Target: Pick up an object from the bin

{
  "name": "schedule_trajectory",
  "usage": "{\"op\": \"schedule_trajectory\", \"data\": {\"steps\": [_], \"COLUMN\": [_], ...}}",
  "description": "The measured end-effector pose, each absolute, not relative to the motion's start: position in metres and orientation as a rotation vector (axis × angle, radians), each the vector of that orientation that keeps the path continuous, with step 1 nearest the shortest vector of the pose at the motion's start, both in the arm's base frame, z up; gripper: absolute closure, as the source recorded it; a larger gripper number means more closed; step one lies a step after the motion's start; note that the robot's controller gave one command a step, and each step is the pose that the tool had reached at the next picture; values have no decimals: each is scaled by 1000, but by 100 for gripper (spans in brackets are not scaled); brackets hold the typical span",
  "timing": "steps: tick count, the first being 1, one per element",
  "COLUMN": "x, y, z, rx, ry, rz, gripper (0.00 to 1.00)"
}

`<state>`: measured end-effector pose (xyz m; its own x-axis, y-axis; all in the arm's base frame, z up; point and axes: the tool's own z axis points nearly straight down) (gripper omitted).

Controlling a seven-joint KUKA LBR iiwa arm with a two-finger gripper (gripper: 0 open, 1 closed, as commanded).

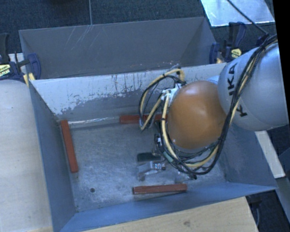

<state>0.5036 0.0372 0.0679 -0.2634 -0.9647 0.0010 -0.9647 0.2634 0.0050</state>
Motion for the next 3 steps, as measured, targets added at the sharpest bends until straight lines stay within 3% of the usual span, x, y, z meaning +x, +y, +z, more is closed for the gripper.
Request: {"op": "schedule_trajectory", "data": {"steps": [1,2,3], "x": [560,532,549], "y": [-6,52,-31], "z": [202,65,70], "rx": [2322,2382,2482], "ry": [-2126,-2045,-1927], "rz": [9,-11,4], "gripper": [0,0,0]}}
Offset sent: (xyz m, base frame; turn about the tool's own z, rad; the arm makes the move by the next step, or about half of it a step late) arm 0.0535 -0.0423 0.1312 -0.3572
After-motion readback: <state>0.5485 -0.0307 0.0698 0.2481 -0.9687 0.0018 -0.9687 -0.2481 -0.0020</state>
